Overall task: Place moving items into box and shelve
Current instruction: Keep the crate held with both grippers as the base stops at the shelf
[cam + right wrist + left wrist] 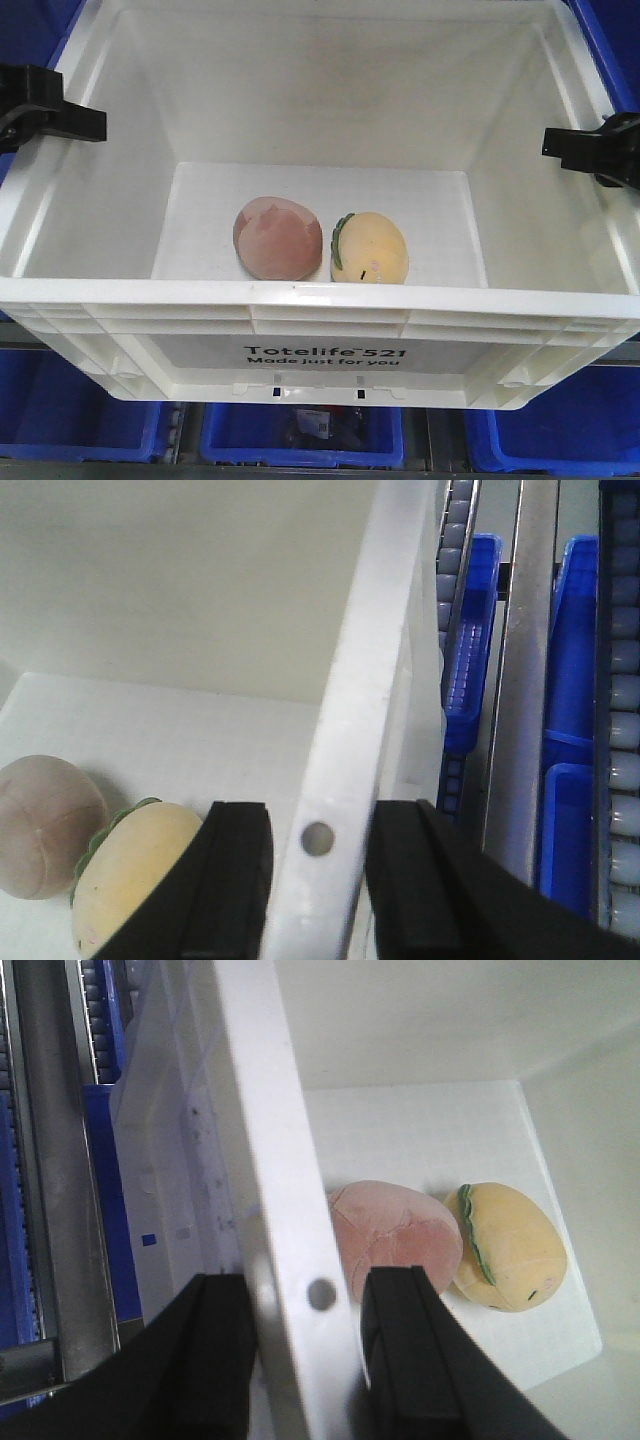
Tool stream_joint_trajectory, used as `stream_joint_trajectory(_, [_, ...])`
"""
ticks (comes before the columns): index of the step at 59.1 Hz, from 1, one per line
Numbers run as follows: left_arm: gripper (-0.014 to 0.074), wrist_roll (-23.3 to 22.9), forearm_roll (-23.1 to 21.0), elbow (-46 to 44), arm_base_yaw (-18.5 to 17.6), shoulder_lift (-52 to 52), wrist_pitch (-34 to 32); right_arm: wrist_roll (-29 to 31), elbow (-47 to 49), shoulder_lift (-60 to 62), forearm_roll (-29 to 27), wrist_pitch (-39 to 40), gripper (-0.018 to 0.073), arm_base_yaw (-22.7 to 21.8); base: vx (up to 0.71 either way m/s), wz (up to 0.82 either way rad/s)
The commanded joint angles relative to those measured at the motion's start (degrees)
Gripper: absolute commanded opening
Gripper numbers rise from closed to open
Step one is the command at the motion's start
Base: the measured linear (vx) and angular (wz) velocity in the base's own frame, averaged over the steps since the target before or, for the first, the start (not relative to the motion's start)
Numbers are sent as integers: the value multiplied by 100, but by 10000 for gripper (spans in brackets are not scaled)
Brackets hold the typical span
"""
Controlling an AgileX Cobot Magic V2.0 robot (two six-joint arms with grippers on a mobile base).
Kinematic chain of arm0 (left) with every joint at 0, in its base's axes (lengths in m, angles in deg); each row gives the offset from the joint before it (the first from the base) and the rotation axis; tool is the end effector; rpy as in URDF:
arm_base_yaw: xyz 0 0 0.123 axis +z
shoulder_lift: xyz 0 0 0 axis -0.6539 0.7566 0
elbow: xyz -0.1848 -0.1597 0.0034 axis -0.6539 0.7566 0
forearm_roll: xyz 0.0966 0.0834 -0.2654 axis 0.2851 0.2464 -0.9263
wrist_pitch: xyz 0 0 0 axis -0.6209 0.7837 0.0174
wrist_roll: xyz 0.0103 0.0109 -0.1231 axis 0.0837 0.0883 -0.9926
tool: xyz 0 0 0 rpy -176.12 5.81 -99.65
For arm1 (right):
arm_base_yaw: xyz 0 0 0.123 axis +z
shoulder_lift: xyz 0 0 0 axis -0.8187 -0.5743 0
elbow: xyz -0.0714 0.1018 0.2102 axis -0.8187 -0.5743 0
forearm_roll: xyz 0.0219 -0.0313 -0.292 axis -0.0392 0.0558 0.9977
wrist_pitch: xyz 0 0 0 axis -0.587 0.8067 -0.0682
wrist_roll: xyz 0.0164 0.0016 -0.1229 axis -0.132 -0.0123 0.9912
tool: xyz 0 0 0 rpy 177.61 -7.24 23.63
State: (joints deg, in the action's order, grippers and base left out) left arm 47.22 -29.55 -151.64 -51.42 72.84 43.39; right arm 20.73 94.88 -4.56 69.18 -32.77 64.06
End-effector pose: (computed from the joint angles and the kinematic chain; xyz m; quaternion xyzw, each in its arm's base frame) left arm 0.2837 -0.1018 0.3506 0.0851 0.9039 -0.2446 0.3405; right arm 0.2777 0.0715 0.3154 -0.0626 0.8748 0.1629 0.4521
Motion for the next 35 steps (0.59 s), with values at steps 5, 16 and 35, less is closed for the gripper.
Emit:
stream_joint_trajectory(5, [-6, 174, -639, -280, -31, -211, -614, 2, 277, 132, -340, 754, -6, 5, 4, 0])
stream_joint_trajectory(16, [-6, 174, -639, -280, -31, -211, -614, 2, 277, 132, -340, 754, -6, 5, 4, 0])
stream_joint_trajectory(35, [-6, 174, -639, -280, -31, -211, -614, 2, 277, 132, -340, 754, -6, 5, 4, 0])
